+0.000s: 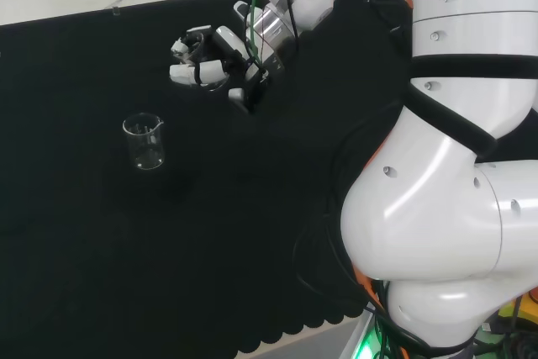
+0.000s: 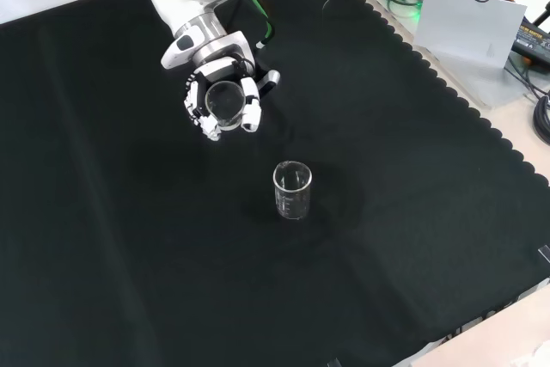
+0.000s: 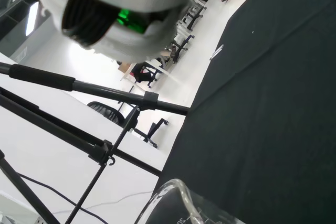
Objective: Pour the water from the handheld beaker into the one on the table.
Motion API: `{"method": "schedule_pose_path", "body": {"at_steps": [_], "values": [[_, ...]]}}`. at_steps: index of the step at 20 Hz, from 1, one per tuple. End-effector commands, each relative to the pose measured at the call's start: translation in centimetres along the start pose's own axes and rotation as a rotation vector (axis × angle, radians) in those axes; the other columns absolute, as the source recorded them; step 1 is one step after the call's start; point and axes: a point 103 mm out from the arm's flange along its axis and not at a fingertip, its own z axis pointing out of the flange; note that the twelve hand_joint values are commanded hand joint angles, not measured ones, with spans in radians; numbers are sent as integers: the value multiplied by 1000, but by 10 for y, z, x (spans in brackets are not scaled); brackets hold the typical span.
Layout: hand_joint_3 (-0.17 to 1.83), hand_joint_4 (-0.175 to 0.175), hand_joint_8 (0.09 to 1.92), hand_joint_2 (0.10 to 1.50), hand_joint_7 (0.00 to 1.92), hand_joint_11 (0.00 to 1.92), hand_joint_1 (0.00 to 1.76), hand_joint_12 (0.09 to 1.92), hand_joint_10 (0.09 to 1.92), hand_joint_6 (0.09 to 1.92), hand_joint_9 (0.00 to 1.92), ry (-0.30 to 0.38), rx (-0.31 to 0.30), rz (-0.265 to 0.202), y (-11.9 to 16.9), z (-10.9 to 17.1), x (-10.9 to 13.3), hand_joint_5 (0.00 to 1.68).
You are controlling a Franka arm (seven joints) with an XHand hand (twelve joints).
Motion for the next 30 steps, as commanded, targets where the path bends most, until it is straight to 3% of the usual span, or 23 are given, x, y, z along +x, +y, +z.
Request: {"method": "schedule_pose_path", "body": {"at_steps": [1,6,11,19,22,30], "values": [[679,175,469,670,1746,1438,1112,693,346,777,1759,-13,17,-9,6,17,11,1223],[684,175,469,668,1746,1434,1112,696,343,780,1757,-6,20,-30,-9,-7,11,1222],[687,175,468,666,1744,1425,1112,698,340,784,1755,-36,60,-40,-20,-25,15,1221],[693,175,465,664,1739,1406,1112,704,335,788,1750,-127,131,-33,-29,-24,27,1220],[695,175,464,663,1739,1398,1112,708,333,789,1749,-128,140,-49,-34,-26,31,1220],[700,175,462,661,1738,1390,1112,719,330,793,1746,-208,183,-28,-47,-31,35,1219]]}}
